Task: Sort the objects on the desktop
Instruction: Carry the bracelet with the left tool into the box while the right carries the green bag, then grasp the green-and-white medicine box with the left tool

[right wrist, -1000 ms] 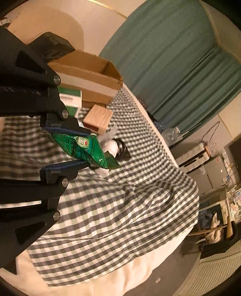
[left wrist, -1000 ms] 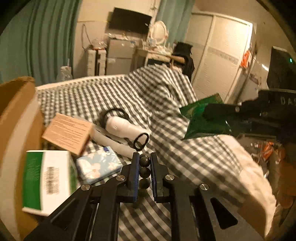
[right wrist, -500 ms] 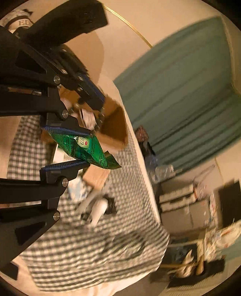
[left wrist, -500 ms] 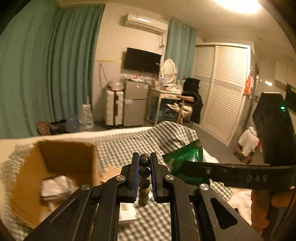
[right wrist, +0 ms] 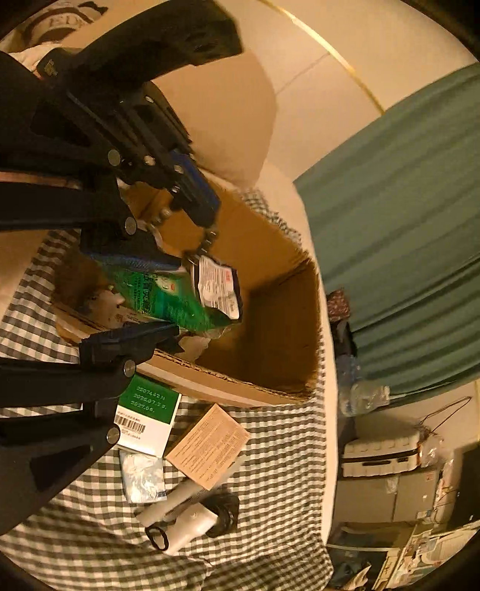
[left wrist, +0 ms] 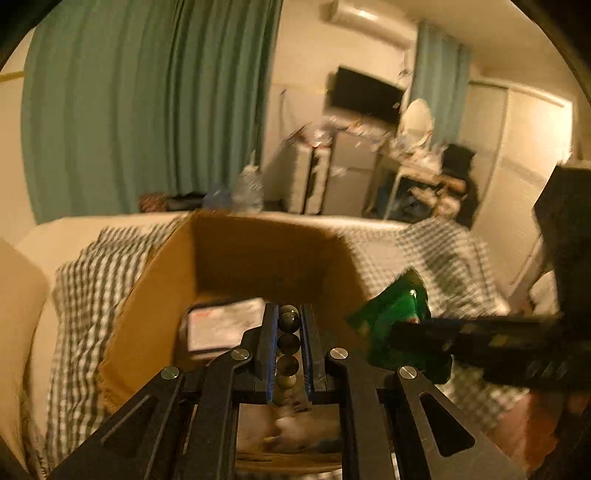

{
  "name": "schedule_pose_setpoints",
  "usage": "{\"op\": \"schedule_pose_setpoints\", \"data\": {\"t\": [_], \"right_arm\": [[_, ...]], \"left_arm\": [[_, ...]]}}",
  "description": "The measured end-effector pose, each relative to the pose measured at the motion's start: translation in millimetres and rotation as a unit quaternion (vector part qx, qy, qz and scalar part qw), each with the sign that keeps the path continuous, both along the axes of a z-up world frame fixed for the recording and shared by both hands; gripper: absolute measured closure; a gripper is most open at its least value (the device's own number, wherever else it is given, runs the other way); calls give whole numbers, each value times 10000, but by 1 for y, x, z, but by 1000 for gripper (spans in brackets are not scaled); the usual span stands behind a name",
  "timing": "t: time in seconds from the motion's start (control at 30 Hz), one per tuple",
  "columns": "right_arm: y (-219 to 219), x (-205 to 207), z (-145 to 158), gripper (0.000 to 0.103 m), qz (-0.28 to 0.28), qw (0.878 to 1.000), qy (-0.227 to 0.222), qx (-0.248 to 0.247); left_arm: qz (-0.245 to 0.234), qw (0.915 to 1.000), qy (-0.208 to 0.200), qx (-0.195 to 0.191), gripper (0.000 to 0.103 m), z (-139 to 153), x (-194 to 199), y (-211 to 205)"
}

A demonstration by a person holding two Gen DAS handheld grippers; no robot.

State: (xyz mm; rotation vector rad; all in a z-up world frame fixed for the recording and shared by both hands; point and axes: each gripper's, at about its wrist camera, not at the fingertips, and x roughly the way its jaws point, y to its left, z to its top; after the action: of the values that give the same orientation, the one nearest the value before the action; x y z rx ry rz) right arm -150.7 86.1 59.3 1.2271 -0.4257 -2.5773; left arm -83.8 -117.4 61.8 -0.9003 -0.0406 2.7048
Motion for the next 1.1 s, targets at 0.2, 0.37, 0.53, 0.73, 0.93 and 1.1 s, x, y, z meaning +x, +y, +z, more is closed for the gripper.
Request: {"op": "schedule_pose_setpoints", "data": {"t": [0.2,0.37,0.53,0.73,0.93,1.1], "right_arm": [[18,-8,-2,56,-270,9995,141,-45],[58,14,9,48,-744,9965,385,-55],[114,49,13,46,-1441,9885,455,19],[176,80,8,44,-2055,9773,464,-241],[217,99,2,41,-2501,9660,456,-475],[226,95,-11,41,-2401,9680,385,-612]], "left_arm": [[261,9987,76,-421,20,-22,4,-4],[278,9988,-64,-401,17,-20,16,11],[33,9990,258,-370,0,2,50,63],[-627,9972,219,-341,0,2,82,148],[-283,9960,-227,-818,0,-52,76,193],[112,9799,-264,-1976,0,-102,65,211]]}}
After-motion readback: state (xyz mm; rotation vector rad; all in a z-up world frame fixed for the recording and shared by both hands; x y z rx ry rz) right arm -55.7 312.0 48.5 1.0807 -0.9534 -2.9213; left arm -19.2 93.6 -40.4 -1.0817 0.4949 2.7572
